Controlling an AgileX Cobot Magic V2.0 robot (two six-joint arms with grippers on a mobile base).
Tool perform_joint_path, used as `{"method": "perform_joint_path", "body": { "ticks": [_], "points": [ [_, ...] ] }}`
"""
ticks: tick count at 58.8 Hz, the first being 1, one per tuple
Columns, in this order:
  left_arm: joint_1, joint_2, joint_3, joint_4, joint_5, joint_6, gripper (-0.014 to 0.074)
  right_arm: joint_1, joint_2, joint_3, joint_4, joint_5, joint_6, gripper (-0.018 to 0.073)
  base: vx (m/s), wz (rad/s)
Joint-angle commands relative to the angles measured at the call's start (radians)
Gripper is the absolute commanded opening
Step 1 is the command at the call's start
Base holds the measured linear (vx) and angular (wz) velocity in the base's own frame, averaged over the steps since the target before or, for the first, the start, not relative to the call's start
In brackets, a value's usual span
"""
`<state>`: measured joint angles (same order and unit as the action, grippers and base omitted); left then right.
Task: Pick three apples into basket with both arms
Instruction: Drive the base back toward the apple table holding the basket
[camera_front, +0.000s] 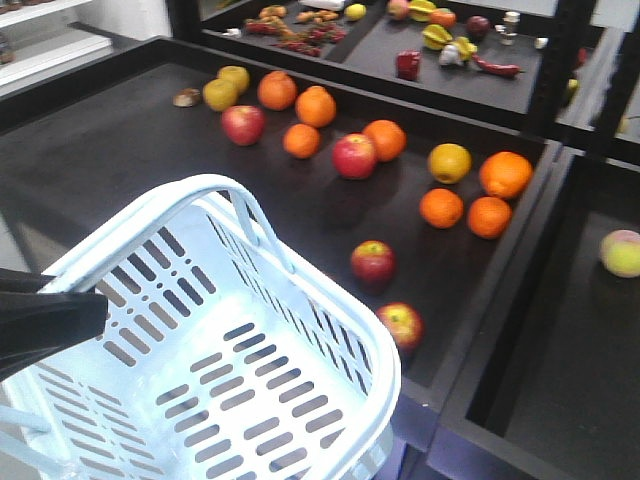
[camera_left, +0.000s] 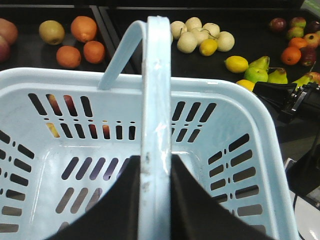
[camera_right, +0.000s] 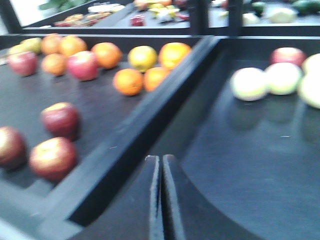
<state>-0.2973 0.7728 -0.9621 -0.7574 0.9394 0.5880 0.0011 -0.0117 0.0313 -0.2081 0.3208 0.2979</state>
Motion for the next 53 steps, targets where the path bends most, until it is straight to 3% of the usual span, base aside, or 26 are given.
{"method": "perform_joint_path", "body": {
  "ticks": [1, 53],
  "points": [
    [-0.003, -0.010, -0.026, -0.065, -0.072, -0.002, -0.0006, -0.003, -0.002, 0.009, -0.017, -0.073, 0.000, -0.0005, -0.14, 0.46],
    [-0.003, -0.011, -0.026, -0.065, -0.070, -0.002, -0.0006, -0.003, -0.002, 0.009, -0.017, -0.073, 0.000, -0.0005, -0.14, 0.52]
  ]
}}
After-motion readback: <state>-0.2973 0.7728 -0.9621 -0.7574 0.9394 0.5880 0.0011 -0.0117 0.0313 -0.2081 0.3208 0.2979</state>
